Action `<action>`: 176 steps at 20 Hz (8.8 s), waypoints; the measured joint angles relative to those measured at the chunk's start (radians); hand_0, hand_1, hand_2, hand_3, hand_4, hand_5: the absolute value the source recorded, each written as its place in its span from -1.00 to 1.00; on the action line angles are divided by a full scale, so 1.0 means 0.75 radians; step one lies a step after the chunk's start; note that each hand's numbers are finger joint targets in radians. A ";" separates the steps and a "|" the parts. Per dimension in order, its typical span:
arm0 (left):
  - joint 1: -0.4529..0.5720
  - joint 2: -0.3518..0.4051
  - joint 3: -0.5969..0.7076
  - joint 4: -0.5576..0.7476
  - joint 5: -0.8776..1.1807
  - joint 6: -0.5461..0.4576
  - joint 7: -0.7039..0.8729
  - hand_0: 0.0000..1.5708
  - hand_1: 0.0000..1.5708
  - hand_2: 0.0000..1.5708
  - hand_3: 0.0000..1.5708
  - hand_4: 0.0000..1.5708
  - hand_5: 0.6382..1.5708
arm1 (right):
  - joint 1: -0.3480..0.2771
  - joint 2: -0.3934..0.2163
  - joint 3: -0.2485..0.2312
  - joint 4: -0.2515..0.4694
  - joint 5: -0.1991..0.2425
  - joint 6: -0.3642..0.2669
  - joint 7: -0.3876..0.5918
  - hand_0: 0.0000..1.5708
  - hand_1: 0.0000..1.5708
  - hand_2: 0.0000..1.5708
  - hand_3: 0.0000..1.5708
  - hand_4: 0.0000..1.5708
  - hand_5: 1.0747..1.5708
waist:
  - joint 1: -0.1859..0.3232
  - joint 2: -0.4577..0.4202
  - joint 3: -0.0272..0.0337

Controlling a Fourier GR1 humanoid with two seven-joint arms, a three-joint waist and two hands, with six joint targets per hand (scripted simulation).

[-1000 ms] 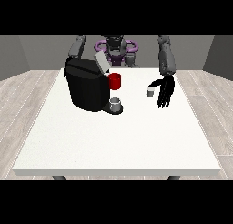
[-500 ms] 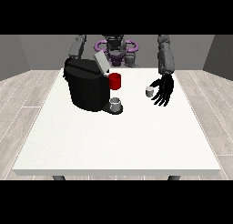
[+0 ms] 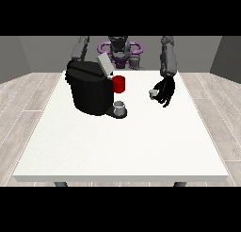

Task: Insert the coffee pod into the coffee machine and close the lid

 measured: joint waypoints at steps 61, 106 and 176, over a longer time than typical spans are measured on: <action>-0.517 -0.208 0.230 -0.173 0.147 -0.239 0.312 0.90 0.90 0.88 0.80 -0.24 1.00 | -0.065 -0.157 -0.093 0.393 -0.108 0.272 -0.259 -1.00 -1.00 -1.00 -1.00 -0.64 1.00 | -0.013 -0.069 -0.0132; -0.055 -0.419 0.373 -0.099 0.428 -0.283 -0.098 -1.00 -1.00 -1.00 -1.00 -0.73 1.00 | 0.129 -0.110 -0.077 0.500 -0.101 0.311 -0.341 -1.00 -1.00 -1.00 -1.00 -0.88 1.00 | 0.137 -0.410 -0.0157; 0.711 -0.438 0.230 -0.687 0.770 -0.511 -0.350 -1.00 -1.00 -1.00 -1.00 -0.54 1.00 | -0.544 -0.077 -0.032 0.341 0.205 -0.195 -0.032 -1.00 -1.00 -1.00 -1.00 -0.44 1.00 | 0.445 -0.242 -0.0227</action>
